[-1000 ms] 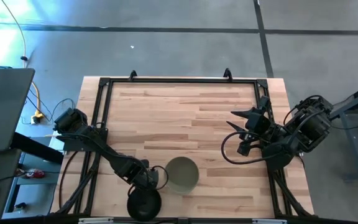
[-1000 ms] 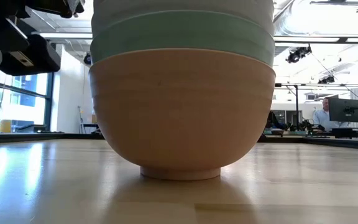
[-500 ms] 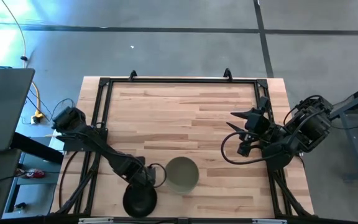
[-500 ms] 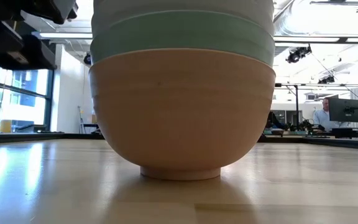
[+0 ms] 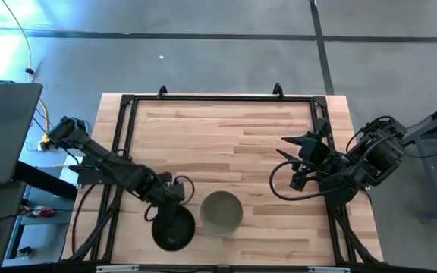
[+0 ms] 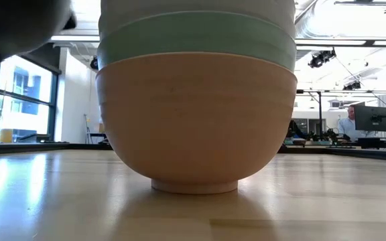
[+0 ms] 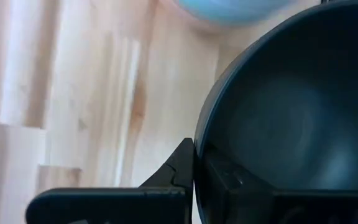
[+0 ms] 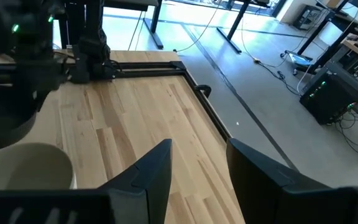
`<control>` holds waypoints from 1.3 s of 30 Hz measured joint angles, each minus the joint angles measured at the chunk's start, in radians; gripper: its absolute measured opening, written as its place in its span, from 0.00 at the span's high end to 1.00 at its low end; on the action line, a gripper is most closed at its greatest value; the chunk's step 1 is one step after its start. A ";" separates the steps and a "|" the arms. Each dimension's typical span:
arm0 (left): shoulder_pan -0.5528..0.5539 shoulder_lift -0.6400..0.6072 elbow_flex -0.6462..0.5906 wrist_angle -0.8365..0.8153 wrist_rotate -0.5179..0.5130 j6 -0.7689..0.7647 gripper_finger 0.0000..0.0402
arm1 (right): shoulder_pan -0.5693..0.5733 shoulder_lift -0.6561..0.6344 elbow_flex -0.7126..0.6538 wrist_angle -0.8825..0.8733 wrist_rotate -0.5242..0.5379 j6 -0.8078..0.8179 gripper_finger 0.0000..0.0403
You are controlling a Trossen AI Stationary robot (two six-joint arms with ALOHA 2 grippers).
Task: Nest bowls inside each other
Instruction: Stack the black bowl on top of the gray bowl
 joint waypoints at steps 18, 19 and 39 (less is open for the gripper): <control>0.138 -0.041 0.222 -0.166 -0.015 0.060 1.00 | 0.000 0.000 0.000 0.000 -0.001 -0.025 0.64; 0.147 -0.041 0.230 -0.179 -0.014 0.067 1.00 | 0.000 0.000 0.000 0.000 0.000 -0.026 0.64; 0.231 0.068 0.380 -0.175 -0.001 0.135 1.00 | 0.000 0.000 0.000 0.000 0.000 -0.027 0.64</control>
